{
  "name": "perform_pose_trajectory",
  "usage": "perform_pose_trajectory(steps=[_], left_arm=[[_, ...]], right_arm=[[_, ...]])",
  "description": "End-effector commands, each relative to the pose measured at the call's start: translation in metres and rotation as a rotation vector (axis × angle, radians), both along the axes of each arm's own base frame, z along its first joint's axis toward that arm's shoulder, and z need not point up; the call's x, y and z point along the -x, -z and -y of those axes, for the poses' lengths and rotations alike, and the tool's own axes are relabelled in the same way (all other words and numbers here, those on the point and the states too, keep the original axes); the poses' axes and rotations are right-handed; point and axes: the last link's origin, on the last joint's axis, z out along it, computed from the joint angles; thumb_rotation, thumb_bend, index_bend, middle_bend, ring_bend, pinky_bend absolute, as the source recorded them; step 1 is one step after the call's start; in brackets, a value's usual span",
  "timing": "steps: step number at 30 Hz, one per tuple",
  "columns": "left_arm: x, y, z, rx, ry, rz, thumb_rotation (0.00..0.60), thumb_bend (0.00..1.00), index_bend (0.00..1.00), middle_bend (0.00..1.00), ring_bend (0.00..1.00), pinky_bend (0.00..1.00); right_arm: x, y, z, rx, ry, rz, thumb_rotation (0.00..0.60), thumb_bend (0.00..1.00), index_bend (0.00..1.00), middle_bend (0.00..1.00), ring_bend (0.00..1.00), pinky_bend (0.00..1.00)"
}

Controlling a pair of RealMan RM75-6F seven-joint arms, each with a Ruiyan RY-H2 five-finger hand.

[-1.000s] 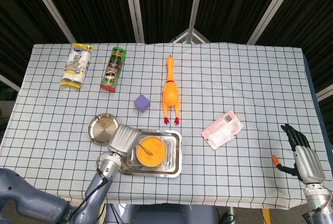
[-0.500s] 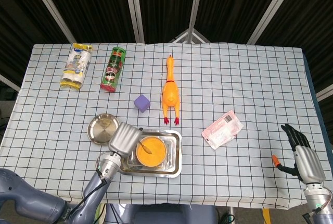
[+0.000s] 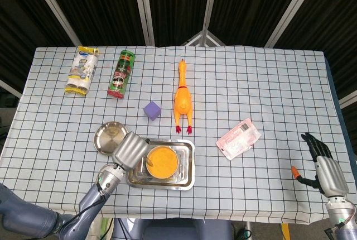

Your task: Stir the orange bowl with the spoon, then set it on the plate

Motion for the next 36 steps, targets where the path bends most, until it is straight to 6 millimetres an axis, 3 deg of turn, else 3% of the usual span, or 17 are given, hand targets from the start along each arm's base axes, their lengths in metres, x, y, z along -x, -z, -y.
perform_pose_trajectory(steps=[1, 17, 36], left_arm=[[-0.001, 0.001, 0.001, 0.006, 0.008, -0.003, 0.600, 0.68, 0.81, 1.00, 0.96, 0.93], [-0.009, 0.025, 0.007, 0.033, 0.015, -0.052, 0.600, 0.69, 0.82, 1.00, 0.96, 0.93], [-0.022, 0.040, -0.010, -0.082, -0.018, -0.004, 0.600, 0.70, 0.85, 1.00, 0.97, 0.95]], right_arm=[[0.000, 0.000, 0.000, 0.001, 0.000, 0.000, 0.600, 0.40, 0.00, 0.00, 0.00, 0.00], [0.000, -0.001, 0.000, 0.001, 0.003, 0.005, 0.600, 0.40, 0.00, 0.00, 0.00, 0.00], [0.000, -0.001, 0.000, -0.002, 0.003, 0.011, 0.600, 0.40, 0.00, 0.00, 0.00, 0.00]])
